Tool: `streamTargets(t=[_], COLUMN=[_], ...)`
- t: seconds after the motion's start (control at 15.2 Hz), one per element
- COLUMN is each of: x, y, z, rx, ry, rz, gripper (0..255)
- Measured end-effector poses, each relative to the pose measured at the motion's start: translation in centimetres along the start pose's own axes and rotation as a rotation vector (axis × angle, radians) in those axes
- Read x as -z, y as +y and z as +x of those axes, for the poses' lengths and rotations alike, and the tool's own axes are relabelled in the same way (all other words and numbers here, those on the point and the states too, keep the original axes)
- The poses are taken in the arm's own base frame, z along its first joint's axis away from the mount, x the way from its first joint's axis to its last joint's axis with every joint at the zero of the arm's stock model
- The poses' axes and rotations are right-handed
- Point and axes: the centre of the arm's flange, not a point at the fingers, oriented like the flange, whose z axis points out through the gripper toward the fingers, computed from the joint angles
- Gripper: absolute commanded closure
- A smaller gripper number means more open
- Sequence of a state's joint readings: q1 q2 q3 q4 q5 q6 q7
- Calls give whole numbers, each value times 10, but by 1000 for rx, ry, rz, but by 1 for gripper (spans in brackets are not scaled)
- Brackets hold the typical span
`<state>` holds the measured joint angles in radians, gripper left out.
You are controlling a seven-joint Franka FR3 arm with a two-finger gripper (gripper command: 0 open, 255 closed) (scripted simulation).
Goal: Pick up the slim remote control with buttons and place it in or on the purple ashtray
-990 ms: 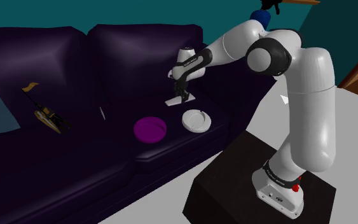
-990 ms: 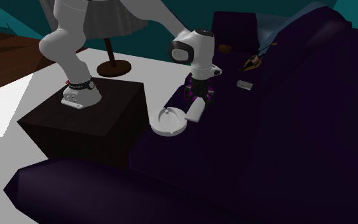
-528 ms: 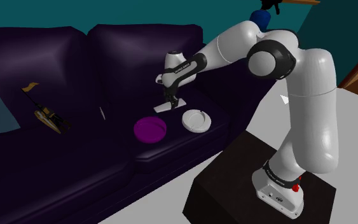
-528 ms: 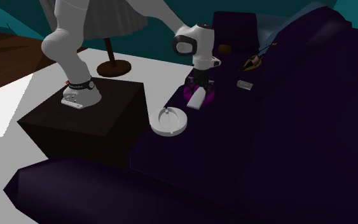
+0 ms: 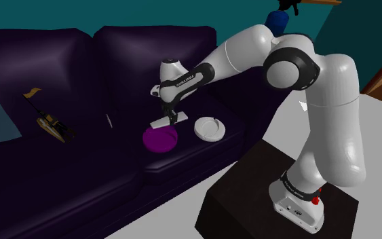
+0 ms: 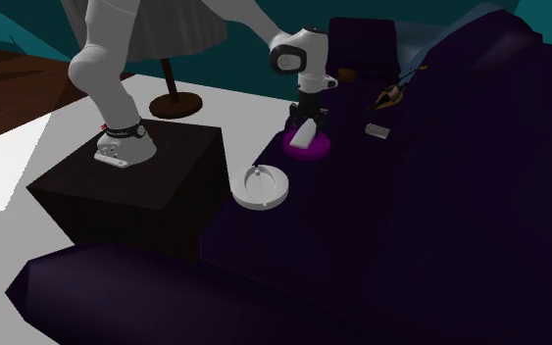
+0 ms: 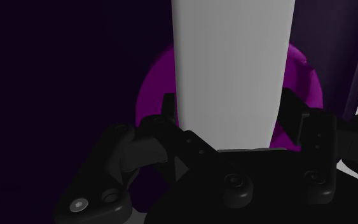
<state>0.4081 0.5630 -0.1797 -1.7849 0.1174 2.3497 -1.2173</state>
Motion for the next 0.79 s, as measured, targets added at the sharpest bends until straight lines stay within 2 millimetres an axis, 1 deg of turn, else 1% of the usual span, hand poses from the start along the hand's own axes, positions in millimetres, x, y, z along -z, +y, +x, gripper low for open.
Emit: streamTargets(t=[0.2, 0.26, 0.46, 0.79], x=[1, -1, -14, -42], y=[-10, -11, -15, -15], z=[43, 50, 59, 61], rx=[0, 0, -1, -1], ry=[0, 0, 0, -1], rz=[0, 0, 0, 0], gripper=[255, 255, 255, 255])
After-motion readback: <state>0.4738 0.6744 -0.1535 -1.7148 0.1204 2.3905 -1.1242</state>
